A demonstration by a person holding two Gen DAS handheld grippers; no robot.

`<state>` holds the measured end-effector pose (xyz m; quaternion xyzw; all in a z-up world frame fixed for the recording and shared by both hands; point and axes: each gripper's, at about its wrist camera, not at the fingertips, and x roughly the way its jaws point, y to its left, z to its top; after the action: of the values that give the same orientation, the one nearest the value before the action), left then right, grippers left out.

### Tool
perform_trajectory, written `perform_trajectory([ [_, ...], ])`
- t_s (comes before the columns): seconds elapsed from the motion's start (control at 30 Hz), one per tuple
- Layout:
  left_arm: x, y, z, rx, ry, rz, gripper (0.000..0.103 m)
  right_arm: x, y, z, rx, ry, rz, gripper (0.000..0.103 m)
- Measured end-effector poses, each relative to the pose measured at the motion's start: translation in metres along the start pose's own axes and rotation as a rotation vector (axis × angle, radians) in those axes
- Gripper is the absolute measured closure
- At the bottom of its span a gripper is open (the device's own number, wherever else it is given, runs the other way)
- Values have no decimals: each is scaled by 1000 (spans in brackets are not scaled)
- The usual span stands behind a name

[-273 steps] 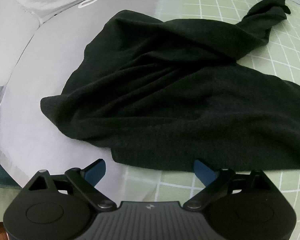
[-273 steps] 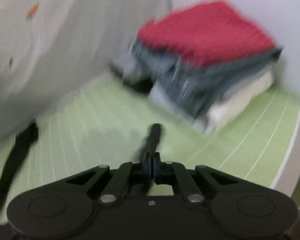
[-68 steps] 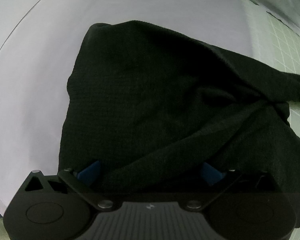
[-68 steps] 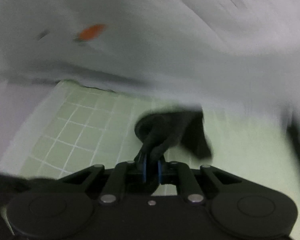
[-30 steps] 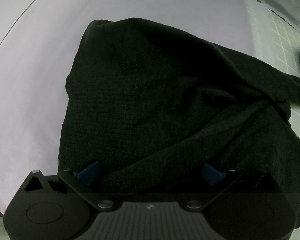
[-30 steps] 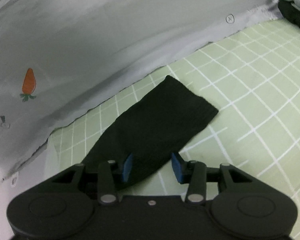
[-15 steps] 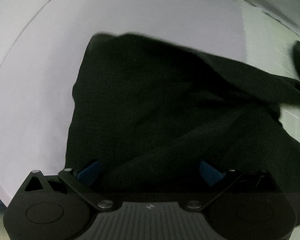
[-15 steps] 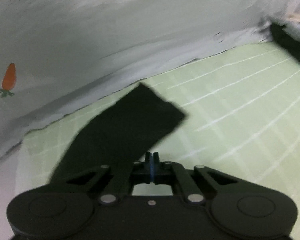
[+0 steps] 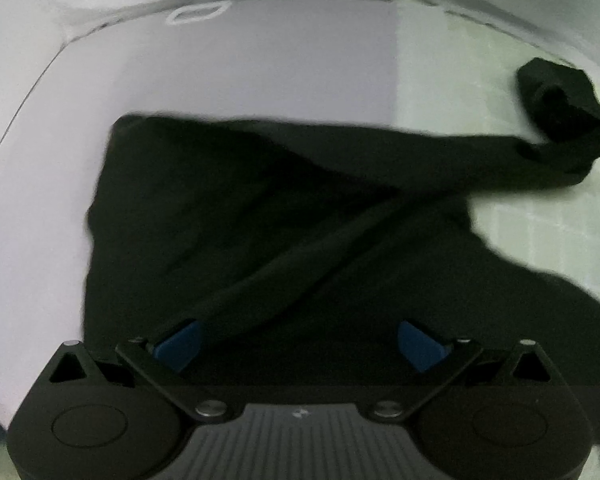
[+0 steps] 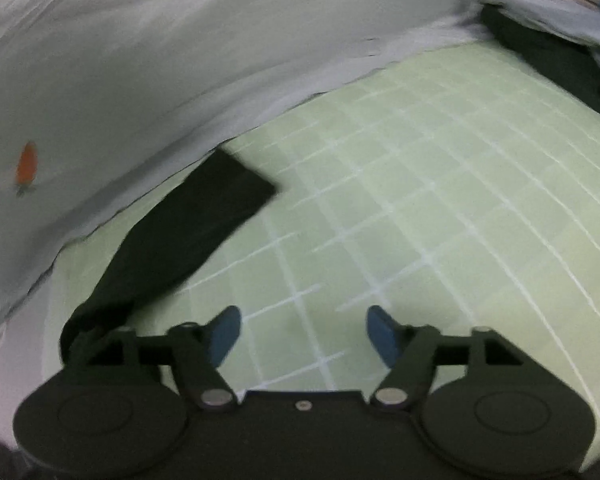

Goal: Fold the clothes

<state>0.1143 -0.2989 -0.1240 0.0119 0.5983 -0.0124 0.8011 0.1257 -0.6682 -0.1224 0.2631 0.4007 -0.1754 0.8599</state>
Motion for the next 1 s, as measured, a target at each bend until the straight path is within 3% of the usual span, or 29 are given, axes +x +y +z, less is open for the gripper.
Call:
perform_trajectory([
  [0.07,2,-16,10,9,-10,-13,0,8,9,7,-80,10,8,1],
  [0.17,10,-37,23,-4,-8,-16,0,25,19,22,-183,29,1,1],
  [0.3,25,-58,41,-13,6,8,0,58,22,48,-227,24,17,0],
  [0.57,36,-54,52,-71,35,-52,0,101,63,70,-444,-31,3,3],
  [0.63,38,-51,54,-72,48,-72,0,98,67,68,-457,-44,14,14],
  [0.67,39,-51,57,-59,50,-73,0,95,69,67,-467,-53,22,37],
  [0.7,39,-52,58,-45,51,-74,0,91,70,67,-472,-60,29,73],
  [0.73,39,-53,59,-36,53,-74,0,87,69,66,-466,-57,39,88],
  [0.83,39,-54,60,-25,55,-79,0,73,61,64,-433,-45,47,90],
  [1.0,38,-56,58,-16,52,-79,0,15,10,52,-293,-85,-39,90],
])
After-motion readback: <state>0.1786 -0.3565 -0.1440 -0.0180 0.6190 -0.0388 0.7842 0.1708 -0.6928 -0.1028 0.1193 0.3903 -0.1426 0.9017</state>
